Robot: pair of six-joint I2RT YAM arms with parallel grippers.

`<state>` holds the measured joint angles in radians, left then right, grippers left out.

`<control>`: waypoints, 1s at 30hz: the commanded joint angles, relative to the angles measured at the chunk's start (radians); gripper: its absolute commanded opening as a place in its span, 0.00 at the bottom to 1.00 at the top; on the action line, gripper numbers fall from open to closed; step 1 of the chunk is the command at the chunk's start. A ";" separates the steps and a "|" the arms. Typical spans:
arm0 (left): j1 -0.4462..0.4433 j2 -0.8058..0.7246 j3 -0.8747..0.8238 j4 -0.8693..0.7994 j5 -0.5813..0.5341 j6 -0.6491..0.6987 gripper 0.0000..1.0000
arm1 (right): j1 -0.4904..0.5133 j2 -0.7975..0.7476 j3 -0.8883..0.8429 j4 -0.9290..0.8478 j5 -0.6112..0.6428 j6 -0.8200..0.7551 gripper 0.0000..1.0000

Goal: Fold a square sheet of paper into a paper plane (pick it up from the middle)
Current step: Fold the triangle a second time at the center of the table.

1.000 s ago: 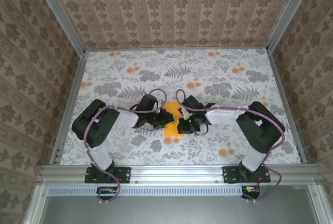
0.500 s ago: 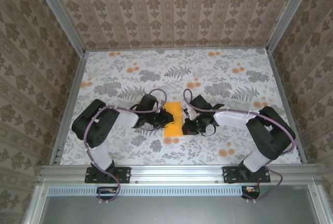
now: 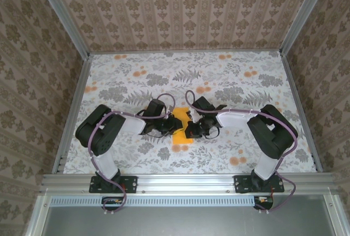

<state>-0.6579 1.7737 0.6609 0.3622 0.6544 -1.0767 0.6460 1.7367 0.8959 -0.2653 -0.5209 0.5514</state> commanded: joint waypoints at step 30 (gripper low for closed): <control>-0.083 -0.113 0.011 -0.155 -0.105 0.091 0.18 | -0.031 0.026 -0.138 0.015 0.028 0.037 0.03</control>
<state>-0.7296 1.6409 0.6765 0.2085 0.5678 -0.9939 0.6159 1.7252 0.8009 -0.1734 -0.5499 0.5758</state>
